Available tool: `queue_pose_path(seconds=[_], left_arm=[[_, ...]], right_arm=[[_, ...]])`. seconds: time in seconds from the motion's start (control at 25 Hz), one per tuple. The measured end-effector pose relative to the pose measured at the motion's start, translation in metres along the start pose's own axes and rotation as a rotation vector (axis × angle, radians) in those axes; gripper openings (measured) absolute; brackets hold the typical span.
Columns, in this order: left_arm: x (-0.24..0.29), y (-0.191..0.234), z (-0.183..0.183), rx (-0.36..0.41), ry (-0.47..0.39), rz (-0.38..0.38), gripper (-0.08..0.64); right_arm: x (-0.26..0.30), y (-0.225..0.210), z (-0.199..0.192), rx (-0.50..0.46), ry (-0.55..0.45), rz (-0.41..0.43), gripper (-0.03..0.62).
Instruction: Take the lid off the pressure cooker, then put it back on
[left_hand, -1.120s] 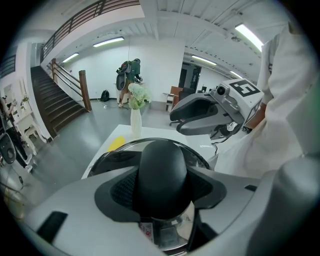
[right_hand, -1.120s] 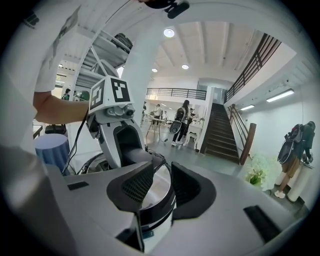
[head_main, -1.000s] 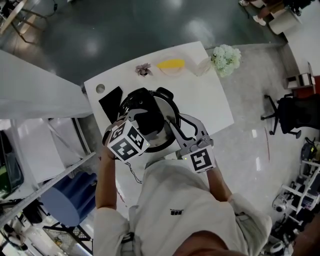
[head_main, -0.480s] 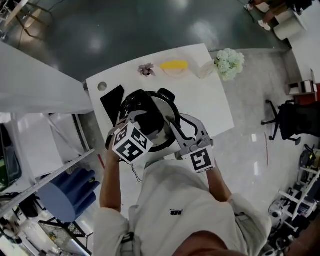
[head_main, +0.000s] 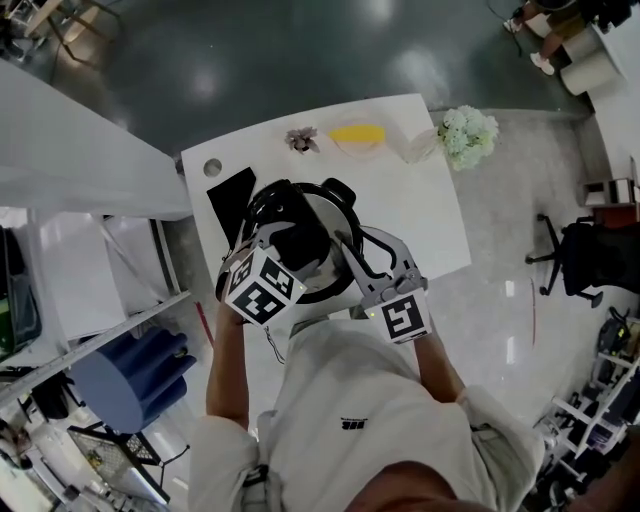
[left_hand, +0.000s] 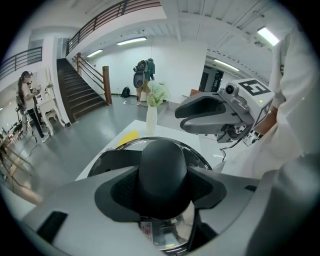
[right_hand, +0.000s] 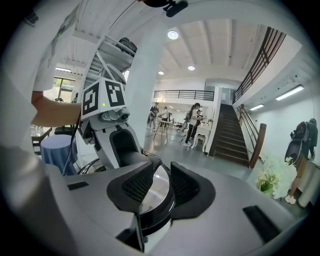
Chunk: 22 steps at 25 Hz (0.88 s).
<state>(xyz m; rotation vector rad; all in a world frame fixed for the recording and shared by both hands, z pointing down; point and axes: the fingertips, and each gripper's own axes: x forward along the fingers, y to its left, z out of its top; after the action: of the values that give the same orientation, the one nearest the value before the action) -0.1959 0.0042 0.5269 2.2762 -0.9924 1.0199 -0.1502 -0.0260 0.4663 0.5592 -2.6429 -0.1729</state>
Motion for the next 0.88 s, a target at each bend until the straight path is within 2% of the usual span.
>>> queue_pose_path(seconds=[0.88], left_arm=[[-0.0011, 0.0057, 0.0013, -0.206, -0.072, 0.184, 0.288]], right_arm=[[-0.0026, 0.0062, -0.0014, -0.001, -0.051, 0.068, 0.097]])
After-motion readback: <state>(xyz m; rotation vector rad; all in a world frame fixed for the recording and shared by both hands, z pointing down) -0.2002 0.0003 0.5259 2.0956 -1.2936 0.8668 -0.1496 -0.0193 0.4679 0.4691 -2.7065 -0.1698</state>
